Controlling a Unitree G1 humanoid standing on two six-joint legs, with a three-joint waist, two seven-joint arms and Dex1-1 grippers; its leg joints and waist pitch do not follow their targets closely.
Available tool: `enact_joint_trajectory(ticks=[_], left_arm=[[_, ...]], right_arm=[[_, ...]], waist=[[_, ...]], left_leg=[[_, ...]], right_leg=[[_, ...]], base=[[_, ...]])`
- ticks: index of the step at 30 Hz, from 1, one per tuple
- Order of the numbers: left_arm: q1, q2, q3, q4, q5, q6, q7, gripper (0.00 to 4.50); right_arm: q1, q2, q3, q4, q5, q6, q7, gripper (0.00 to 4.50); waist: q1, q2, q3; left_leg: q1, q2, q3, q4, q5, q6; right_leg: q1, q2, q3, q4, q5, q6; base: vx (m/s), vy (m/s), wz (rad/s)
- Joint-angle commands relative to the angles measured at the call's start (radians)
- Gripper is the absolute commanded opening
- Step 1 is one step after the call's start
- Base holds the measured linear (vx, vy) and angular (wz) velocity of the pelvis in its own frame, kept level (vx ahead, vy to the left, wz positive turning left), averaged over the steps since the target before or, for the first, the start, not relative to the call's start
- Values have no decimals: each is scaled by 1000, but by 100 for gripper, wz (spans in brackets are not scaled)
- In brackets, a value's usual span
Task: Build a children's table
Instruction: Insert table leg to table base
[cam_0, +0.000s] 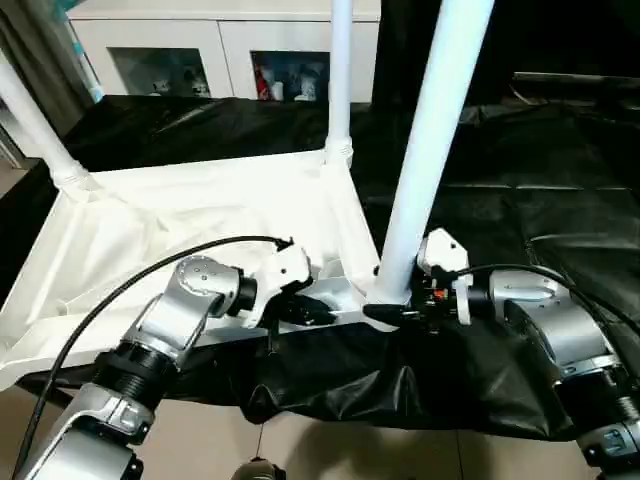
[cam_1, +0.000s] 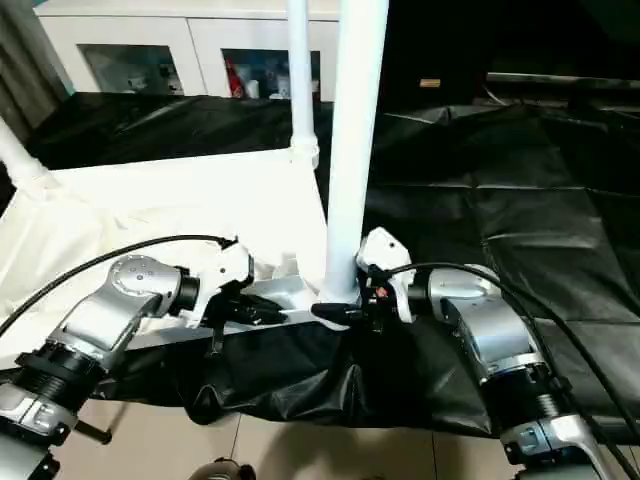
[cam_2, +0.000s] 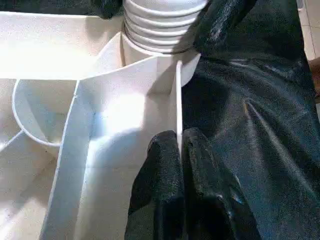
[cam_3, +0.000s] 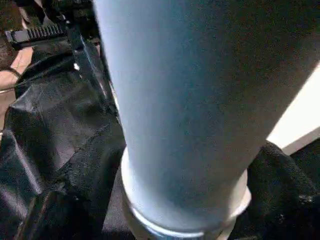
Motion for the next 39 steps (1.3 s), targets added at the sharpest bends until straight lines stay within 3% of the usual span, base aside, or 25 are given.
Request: enact_joint_trajectory(ticks=[1, 2, 7, 16, 19, 20, 21, 22, 23, 26, 30, 32, 39], left_arm=[[-12, -2, -4, -50, -28, -21, -21, 0], [-12, -2, -4, -50, -28, -21, -21, 0], [-14, -6, -2, -44, -24, -21, -20, 0], [-29, -37, 21, -1, -6, 8, 64, 0], [-71, -94, 51, 90, 23, 30, 204, 0], [-105, -145, 68, 152, 35, 43, 298, 0], [-105, -145, 68, 152, 35, 43, 298, 0], [-132, -185, 77, 193, 42, 52, 363, 0], [-150, -211, 82, 219, 47, 57, 408, 0], [-184, -262, 92, 262, 47, 63, 476, 0], [-227, -318, 86, 322, 57, 35, 522, 0], [-231, -320, 82, 328, 60, 21, 506, 0], [-200, -263, 60, 311, 59, -30, 409, 0]], right_arm=[[12, 3, 15, -22, -5, 14, 0, 314], [12, 3, 15, -22, -5, 14, 0, 291], [18, 3, 20, -27, -3, 23, -3, 277], [46, 43, 4, 7, 1, 45, -71, 275], [37, 132, -50, 103, -25, 62, -273, 275], [19, 206, -98, 182, -29, 71, -426, 275], [19, 206, -98, 182, -29, 71, -426, 274], [1, 257, -125, 236, -30, 76, -528, 274], [-15, 290, -142, 273, -30, 73, -594, 274], [-48, 347, -162, 333, -32, 64, -699, 274], [-97, 427, -153, 402, -51, 16, -744, 274], [-107, 442, -167, 407, -35, 11, -724, 344], [-119, 392, -153, 374, -35, -23, -626, 380]], waist=[[-1, 3, -93], [-1, 2, -93], [0, 2, -92], [-1, 1, -90], [-6, 1, -85], [-9, 3, -84], [-17, -1, -80], [-17, 6, -81], [-23, 3, -77], [-32, 6, -76], [-38, 5, -79], [-37, 7, -79], [-41, 6, -84]], left_leg=[[11, 31, -6, -55, -116, 74], [11, 31, -6, -55, -122, 73], [11, 31, -6, -54, -132, 67], [10, 29, -6, -54, -155, 52], [17, 25, -2, -56, -183, 33], [18, 25, -6, -59, -204, 16], [18, 23, -7, -64, -225, 1], [18, 21, -9, -63, -235, -4], [20, 18, -7, -66, -258, -8], [23, 17, -10, -70, -294, -15], [24, 12, -11, -70, -300, 3], [25, 16, -11, -73, -299, 12], [18, 20, -14, -79, -285, 26]], right_leg=[[63, -64, 47, -57, -7, -261], [63, -64, 47, -57, -13, -260], [63, -64, 47, -58, -36, -254], [62, -64, 48, -63, -85, -242], [53, -64, 49, -73, -154, -233], [54, -67, 48, -77, -205, -222], [55, -65, 45, -84, -263, -202], [56, -68, 44, -83, -286, -193], [52, -65, 46, -95, -338, -168], [51, -66, 47, -101, -388, -151], [53, -67, 47, -108, -409, -135], [51, -67, 47, -108, -405, -136], [60, -68, 47, -100, -322, -162]], base=[[0, 0, 0], [0, 0, 0], [0, 0, 0], [0, 0, 0], [0, 0, 0], [0, 0, 0], [0, 0, 0], [0, 0, 0], [0, 0, 0], [0, 0, 0], [0, 0, 0], [0, 0, 0], [0, 0, 0]])
